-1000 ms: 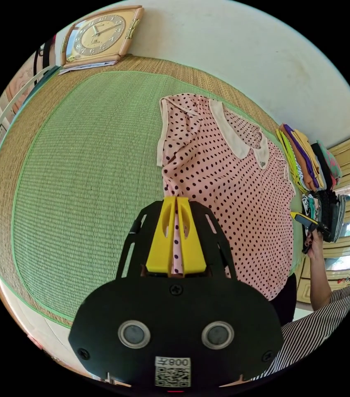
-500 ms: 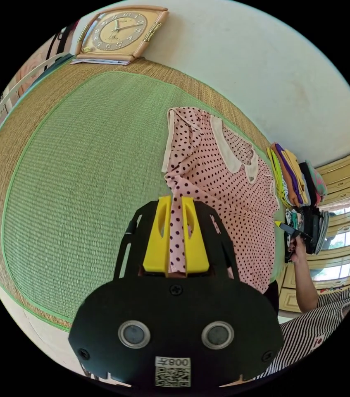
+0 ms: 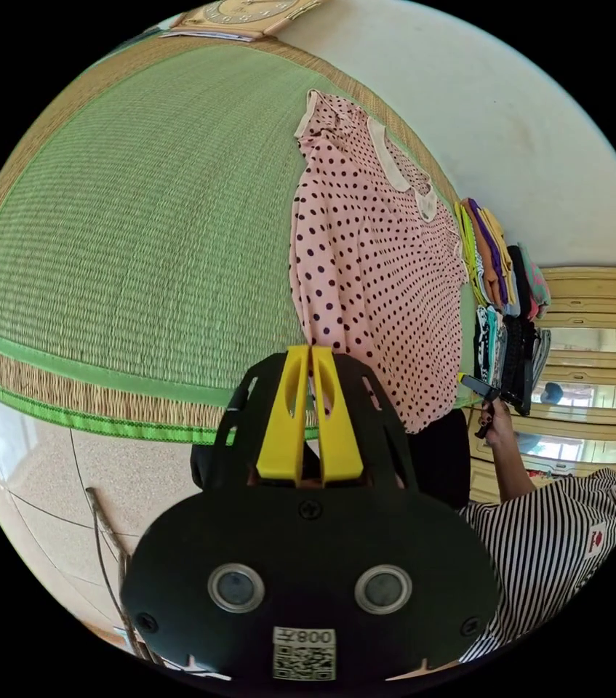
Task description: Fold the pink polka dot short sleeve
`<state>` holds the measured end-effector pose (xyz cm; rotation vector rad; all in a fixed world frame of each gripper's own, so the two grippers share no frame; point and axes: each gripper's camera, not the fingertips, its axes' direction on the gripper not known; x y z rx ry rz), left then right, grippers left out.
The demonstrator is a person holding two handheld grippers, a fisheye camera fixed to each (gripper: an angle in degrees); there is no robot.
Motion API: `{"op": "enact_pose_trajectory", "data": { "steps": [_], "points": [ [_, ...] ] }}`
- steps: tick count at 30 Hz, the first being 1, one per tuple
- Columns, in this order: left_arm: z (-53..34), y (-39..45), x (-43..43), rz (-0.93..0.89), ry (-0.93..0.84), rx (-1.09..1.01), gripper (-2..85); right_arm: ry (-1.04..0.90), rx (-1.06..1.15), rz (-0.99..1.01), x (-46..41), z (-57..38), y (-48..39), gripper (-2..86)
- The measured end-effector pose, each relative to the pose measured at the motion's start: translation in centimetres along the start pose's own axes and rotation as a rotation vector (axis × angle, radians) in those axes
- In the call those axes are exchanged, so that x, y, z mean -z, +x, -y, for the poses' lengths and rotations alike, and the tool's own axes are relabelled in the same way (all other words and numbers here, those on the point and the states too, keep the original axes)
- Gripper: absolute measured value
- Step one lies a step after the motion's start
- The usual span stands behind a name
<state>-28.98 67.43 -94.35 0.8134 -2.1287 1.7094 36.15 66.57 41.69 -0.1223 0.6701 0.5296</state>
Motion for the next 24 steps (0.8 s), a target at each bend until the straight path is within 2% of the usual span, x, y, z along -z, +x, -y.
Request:
{"op": "enact_pose_trajectory", "data": {
  "steps": [5,9,18,24],
  "points": [
    [-0.3,0.3,1.8,0.021,0.068,-0.015,0.7,0.042,0.004,-0.069,2.6,1.0,0.9,-0.1],
    [-0.8,-1.1,0.0,0.021,0.011,0.053,0.6,0.009,-0.036,-0.04,1.7,0.5,2.8,0.2],
    [-0.9,-0.9,-0.4,0.038,0.093,0.086,1.9,0.088,-0.039,0.072,1.2,-0.5,3.3,3.4],
    [1.4,0.0,-4.0,0.055,0.031,0.076,1.2,0.052,-0.03,0.062,-0.3,-0.3,3.8,0.8]
  ]
}}
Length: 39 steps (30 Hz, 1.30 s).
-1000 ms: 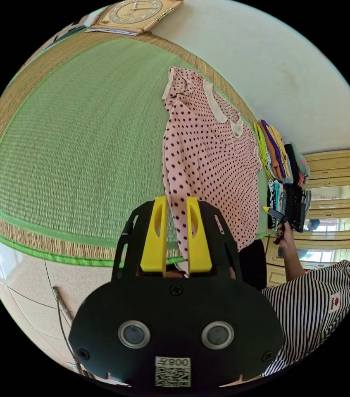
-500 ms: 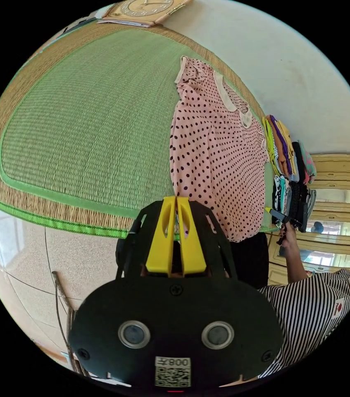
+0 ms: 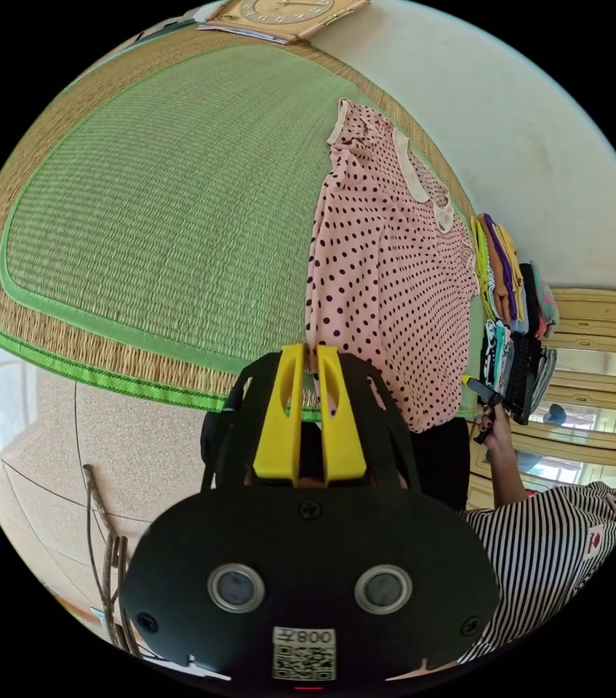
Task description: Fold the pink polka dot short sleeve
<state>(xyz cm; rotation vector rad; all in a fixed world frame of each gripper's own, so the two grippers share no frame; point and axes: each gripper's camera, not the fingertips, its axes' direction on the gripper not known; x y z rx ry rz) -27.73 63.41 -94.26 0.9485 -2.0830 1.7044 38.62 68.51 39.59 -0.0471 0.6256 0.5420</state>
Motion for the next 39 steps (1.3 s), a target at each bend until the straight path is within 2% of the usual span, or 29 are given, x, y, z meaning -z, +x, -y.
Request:
{"op": "enact_pose_trajectory", "data": {
  "steps": [10,17,20,26,30,39],
  "points": [
    [0.7,1.9,-3.6,0.002,-0.043,-0.019,1.0,-0.018,0.008,-0.005,0.2,-1.6,1.4,0.3],
    [2.5,4.6,-4.4,0.023,0.09,-0.038,3.3,0.135,-0.054,0.101,1.9,-2.8,3.7,1.5],
    [4.7,7.4,-5.8,-0.021,0.117,-0.111,4.3,0.233,-0.058,0.125,2.7,-2.5,4.8,3.2],
    [12.9,18.7,-13.8,-0.138,0.037,-0.394,5.8,0.371,-0.005,0.143,3.0,1.9,5.8,7.2],
    [19.3,29.1,-20.7,-0.187,-0.018,-0.617,6.8,0.451,0.033,0.112,2.9,4.7,6.0,7.7],
    [28.3,48.2,-34.2,-0.091,-0.103,-0.96,8.5,0.472,0.099,0.091,1.3,7.8,6.8,7.6]
  ]
}}
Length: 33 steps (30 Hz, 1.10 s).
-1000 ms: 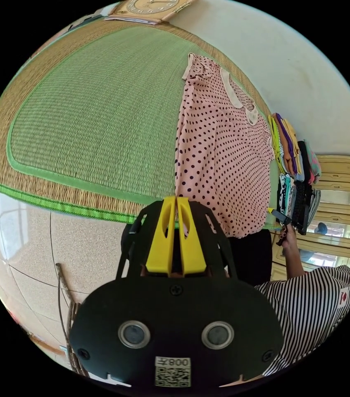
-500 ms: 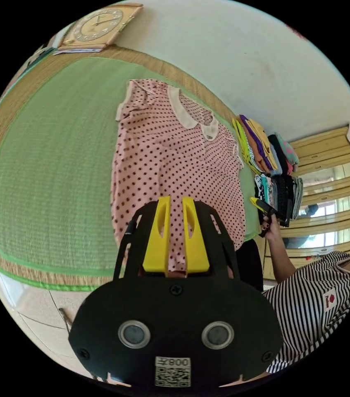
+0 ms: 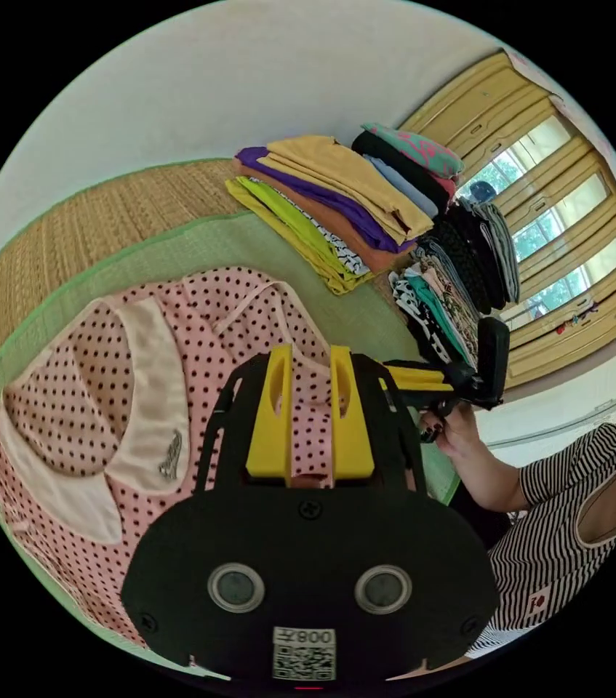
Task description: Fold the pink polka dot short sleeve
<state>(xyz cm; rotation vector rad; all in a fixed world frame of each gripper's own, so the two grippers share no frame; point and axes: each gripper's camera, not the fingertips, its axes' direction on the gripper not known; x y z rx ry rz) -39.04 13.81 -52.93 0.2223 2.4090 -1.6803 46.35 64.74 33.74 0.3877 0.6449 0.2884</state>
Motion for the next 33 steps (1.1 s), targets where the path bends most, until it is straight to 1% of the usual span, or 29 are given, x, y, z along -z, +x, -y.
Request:
{"op": "enact_pose_trajectory", "data": {
  "steps": [2,6,10,13,16,20,23,25,27,30,33],
  "points": [
    [2.9,0.3,-2.3,0.037,-0.024,-0.023,8.9,0.007,0.017,0.0,-0.1,0.5,0.0,7.4],
    [7.9,0.6,-6.9,0.082,-0.062,-0.033,9.4,-0.046,0.034,-0.024,-1.2,0.9,0.1,7.0],
    [11.4,0.7,-11.8,0.14,-0.16,-0.039,8.8,-0.065,0.037,0.002,-1.5,1.2,0.2,6.1],
    [12.9,1.1,-13.8,0.251,-0.188,-0.053,5.2,-0.065,0.022,-0.002,-2.0,1.5,0.5,4.4],
    [14.2,1.4,-14.9,0.304,-0.2,-0.084,2.3,-0.069,0.014,0.025,-2.2,1.8,0.9,2.7],
    [15.4,0.9,-14.8,0.283,-0.156,-0.068,1.2,-0.059,0.014,0.037,-2.0,2.1,1.3,1.0],
    [16.0,0.0,-13.9,0.212,-0.094,-0.027,0.8,-0.024,0.032,0.041,-1.6,2.3,1.2,0.6],
    [16.1,-1.1,-12.7,0.16,-0.051,0.005,0.6,-0.008,0.043,0.065,-1.3,2.5,1.1,0.5],
    [16.0,-2.0,-11.7,0.137,-0.018,0.032,0.5,0.024,0.065,0.13,-0.9,2.8,0.9,0.4],
    [15.4,-4.3,-10.4,0.096,0.012,0.09,0.5,0.052,0.108,0.155,-0.5,3.1,0.2,0.3],
    [14.5,-7.0,-9.6,0.066,0.032,0.159,0.4,0.031,0.158,0.19,-0.9,3.7,-0.7,0.4]
  ]
}}
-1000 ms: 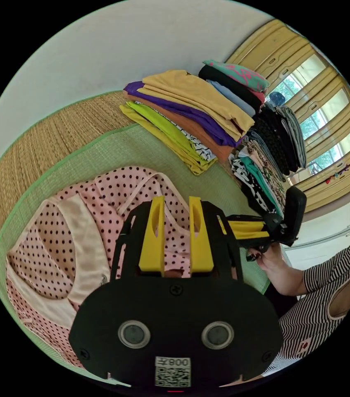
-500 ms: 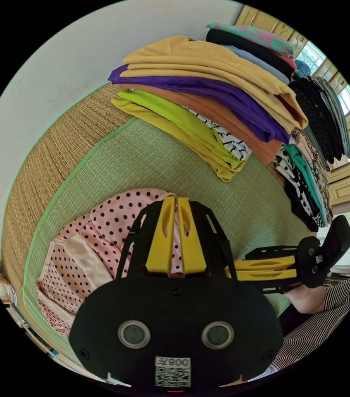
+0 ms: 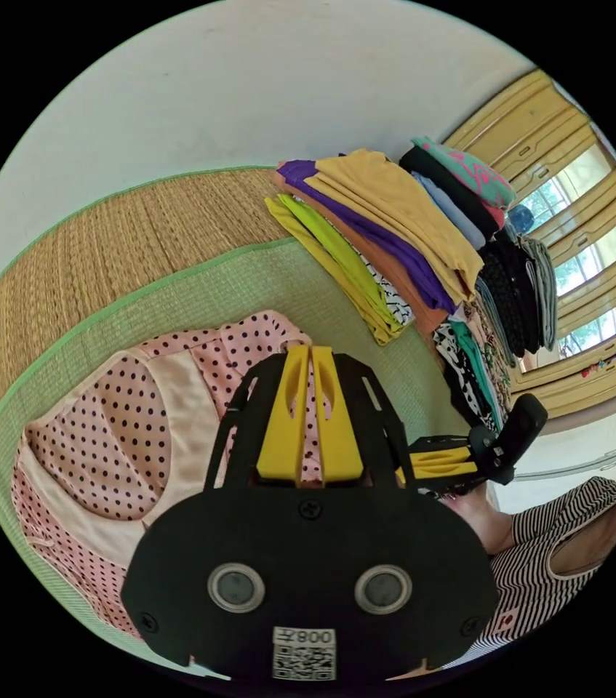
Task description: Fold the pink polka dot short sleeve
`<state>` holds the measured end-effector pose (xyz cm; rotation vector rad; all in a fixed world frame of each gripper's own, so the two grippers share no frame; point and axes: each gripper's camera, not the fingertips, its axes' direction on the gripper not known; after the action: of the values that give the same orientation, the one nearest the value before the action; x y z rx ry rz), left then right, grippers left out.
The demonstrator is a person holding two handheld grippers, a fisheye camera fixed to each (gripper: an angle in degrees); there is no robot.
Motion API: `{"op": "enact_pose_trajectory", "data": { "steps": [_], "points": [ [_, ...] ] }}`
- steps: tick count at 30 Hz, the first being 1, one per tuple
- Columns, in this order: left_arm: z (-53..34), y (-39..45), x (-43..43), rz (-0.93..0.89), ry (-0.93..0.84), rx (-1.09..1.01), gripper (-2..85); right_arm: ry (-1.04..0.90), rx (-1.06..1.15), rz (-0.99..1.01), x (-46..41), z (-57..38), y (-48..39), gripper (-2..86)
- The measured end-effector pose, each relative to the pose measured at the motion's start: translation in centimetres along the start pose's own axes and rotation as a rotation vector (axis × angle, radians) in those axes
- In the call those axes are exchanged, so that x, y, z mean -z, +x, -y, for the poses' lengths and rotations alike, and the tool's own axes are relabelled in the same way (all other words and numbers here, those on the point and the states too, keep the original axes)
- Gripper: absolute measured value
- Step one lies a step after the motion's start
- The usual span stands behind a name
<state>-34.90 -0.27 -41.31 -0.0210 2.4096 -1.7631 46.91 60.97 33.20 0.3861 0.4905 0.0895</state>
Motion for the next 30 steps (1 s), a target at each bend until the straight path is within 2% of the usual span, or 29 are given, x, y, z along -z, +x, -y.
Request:
{"op": "enact_pose_trajectory", "data": {
  "steps": [4,12,22,30],
  "points": [
    [-0.6,-3.4,-0.2,-0.061,0.007,0.073,0.5,-0.048,0.03,0.042,-1.4,0.6,-0.5,0.4],
    [-0.8,-6.3,-2.1,0.0,-0.048,0.1,1.1,-0.185,0.004,0.043,-4.1,2.0,0.0,0.6],
    [-1.2,-5.0,0.5,0.035,0.066,0.015,1.7,-0.232,-0.048,0.114,-4.5,3.3,1.1,0.7],
    [-0.8,-4.9,-1.3,0.143,-0.057,-0.007,0.4,-0.24,-0.031,0.172,-4.1,4.3,0.4,1.1]
  ]
}}
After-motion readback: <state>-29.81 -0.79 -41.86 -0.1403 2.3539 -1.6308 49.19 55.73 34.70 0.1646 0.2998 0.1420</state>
